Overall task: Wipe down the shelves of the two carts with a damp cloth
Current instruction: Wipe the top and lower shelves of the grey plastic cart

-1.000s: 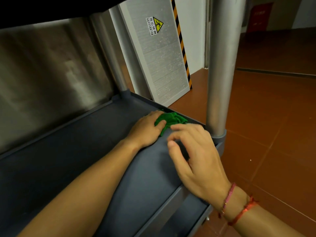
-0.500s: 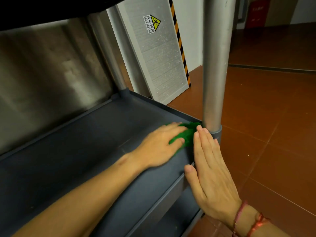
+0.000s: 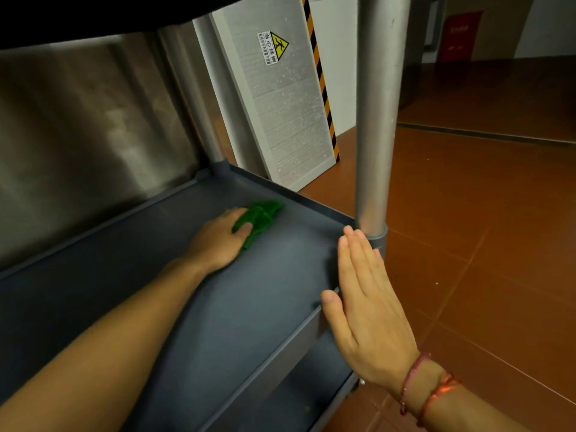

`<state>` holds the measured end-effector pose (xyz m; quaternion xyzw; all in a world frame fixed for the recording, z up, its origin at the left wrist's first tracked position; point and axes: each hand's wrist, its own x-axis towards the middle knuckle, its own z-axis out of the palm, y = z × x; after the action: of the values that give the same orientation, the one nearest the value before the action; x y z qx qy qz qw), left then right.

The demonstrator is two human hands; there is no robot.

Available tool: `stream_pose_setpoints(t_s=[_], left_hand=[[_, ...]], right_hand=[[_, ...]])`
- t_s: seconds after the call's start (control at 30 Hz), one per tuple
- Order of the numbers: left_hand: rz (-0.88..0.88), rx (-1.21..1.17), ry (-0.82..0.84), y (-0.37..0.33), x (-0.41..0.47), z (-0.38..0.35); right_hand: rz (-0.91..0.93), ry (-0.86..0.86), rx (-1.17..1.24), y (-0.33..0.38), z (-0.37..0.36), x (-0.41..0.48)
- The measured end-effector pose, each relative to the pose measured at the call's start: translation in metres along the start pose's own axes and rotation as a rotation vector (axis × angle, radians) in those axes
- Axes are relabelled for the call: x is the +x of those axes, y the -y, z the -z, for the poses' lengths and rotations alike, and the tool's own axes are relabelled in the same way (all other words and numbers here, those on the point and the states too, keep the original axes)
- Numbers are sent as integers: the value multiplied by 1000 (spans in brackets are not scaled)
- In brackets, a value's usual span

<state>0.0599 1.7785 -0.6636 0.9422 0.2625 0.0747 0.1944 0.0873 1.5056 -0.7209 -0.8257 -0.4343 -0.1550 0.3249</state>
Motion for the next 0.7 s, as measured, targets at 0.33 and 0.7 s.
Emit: stream_pose_setpoints(t_s=[0.33,0.7], left_hand=[[-333,-50,145,-48,-80,-14],[-417,-155,265,-69,-120,-9]], right_hand=[[-24,-10,41,2,-2,0],[-49,69,-8,3,5,0]])
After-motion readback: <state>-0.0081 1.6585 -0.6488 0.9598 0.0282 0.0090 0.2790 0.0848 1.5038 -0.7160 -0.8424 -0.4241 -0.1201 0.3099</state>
